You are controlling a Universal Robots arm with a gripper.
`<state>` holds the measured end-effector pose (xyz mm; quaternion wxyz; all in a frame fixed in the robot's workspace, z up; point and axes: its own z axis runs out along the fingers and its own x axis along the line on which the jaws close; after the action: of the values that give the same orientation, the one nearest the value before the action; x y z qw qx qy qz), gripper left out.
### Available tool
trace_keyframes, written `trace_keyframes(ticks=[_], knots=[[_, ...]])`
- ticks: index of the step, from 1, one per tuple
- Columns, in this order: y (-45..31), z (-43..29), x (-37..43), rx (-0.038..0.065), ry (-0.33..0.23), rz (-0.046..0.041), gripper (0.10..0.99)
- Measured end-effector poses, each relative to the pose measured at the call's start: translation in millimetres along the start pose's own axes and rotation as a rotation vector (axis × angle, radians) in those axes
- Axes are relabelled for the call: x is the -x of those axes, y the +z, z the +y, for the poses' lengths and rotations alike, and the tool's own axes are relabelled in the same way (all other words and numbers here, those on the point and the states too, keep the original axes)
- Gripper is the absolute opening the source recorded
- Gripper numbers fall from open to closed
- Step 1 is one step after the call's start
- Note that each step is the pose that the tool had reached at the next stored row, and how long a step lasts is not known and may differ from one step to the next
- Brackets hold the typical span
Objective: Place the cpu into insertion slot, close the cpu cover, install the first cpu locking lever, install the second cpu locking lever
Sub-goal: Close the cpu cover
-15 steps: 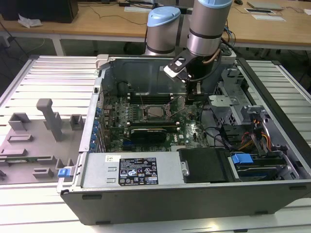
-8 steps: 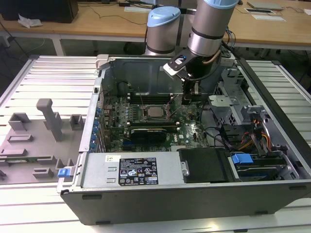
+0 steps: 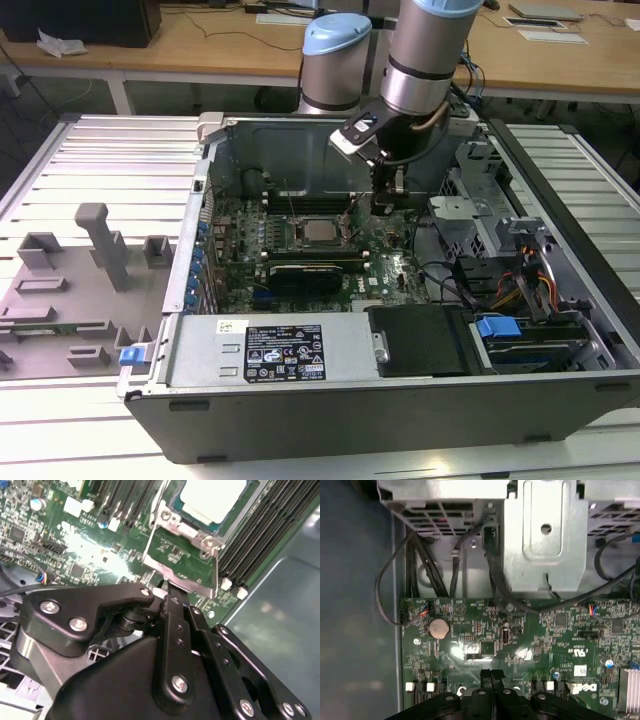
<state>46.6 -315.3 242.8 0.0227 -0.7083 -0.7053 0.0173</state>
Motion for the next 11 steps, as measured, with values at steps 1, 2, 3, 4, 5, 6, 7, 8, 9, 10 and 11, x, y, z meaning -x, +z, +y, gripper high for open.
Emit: trace_keyframes(ticks=[1, 2, 3, 4, 5, 6, 7, 8, 9, 10, 11], knots=[[0.3, -4.8, -1.8, 0.004, 0.000, 0.0000, 0.106], [0.5, -8.5, -3.4, 0.006, 0.000, 0.0000, 0.106], [0.7, -10.9, -4.6, 0.008, 0.000, 0.0000, 0.106], [0.8, -13.0, -5.7, 0.010, 0.000, 0.0001, 0.106], [1.0, -16.0, -7.1, 0.012, 0.000, 0.0000, 0.106], [1.2, -19.8, -9.1, 0.015, 0.000, 0.0000, 0.106], [1.4, -23.9, -11.4, 0.018, 0.000, -0.0001, 0.106], [1.7, -27.5, -13.2, 0.021, 0.000, -0.0004, 0.106], [1.8, -29.7, -13.9, 0.022, 0.000, -0.0014, 0.106], [1.9, -31.4, -14.1, 0.022, 0.000, -0.0047, 0.106], [2.0, -32.5, -14.1, 0.022, 0.000, -0.0128, 0.106]])
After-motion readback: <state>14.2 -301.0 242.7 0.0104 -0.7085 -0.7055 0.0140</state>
